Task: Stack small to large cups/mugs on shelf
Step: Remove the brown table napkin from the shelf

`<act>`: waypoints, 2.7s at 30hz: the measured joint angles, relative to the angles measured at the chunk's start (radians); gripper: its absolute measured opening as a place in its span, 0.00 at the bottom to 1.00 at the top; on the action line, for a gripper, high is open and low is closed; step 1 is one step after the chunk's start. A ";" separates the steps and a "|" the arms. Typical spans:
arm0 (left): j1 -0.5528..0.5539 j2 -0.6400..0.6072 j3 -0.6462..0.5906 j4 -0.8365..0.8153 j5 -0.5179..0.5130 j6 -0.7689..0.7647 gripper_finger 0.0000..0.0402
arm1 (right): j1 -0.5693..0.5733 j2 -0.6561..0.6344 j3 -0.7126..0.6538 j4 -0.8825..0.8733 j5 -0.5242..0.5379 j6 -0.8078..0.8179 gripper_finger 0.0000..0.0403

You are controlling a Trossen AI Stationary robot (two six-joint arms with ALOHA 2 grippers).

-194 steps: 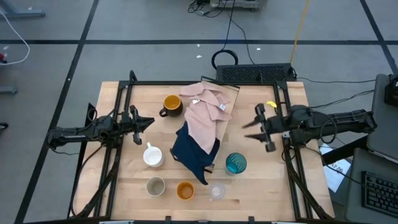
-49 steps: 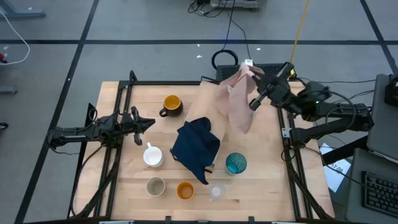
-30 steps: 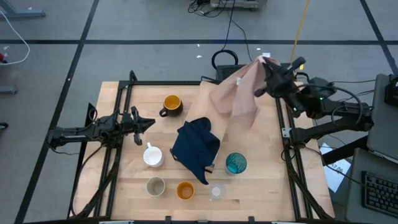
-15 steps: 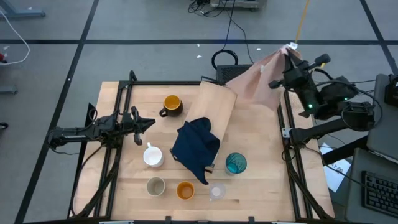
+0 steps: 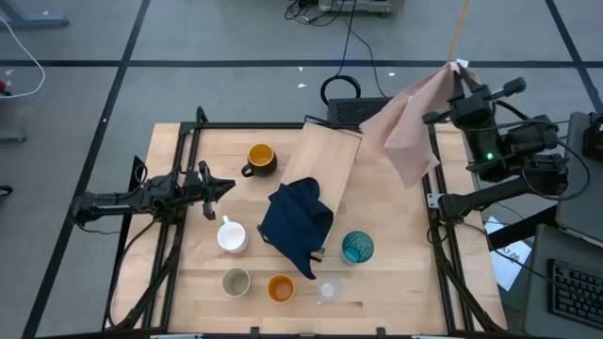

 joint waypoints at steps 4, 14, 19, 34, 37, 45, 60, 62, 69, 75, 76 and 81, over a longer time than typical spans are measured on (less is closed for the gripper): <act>0.000 0.000 0.000 0.000 0.000 -0.010 0.09 | -0.029 -0.011 -0.009 -0.003 0.002 0.004 0.00; 0.000 0.000 0.000 -0.001 0.000 -0.014 0.09 | -0.118 -0.053 -0.206 -0.012 0.029 0.073 0.00; 0.000 0.000 0.000 -0.001 0.000 -0.014 0.09 | -0.167 -0.106 -0.370 0.005 0.030 0.137 0.00; 0.000 0.000 0.000 0.000 0.000 -0.039 0.09 | -0.214 -0.306 -0.752 0.044 0.092 0.325 0.00; 0.000 0.000 0.000 0.003 0.000 -0.037 0.09 | -0.214 -0.331 -0.832 0.040 0.115 0.381 0.00; 0.000 0.000 -0.001 0.005 -0.002 -0.037 0.09 | -0.214 -0.336 -0.927 0.041 0.175 0.567 0.00; 0.000 0.000 -0.001 0.006 -0.003 -0.036 0.09 | -0.214 -0.316 -1.115 0.038 0.209 1.045 0.00; 0.000 0.000 -0.001 0.006 -0.003 -0.036 0.09 | -0.213 -0.307 -1.139 0.040 0.207 1.107 0.00; 0.000 0.000 -0.001 0.006 -0.003 -0.035 0.09 | -0.198 -0.280 -1.172 -0.076 0.080 1.392 0.00; 0.000 0.000 -0.001 0.006 -0.003 -0.035 0.09 | -0.198 -0.261 -1.174 -0.109 0.076 1.465 0.00; 0.000 0.000 -0.001 0.006 -0.003 -0.035 0.09 | -0.198 -0.261 -1.174 -0.105 0.065 1.466 0.00; 0.000 0.000 -0.001 0.005 -0.003 -0.035 0.09 | -0.198 -0.260 -1.175 -0.080 -0.100 1.505 0.00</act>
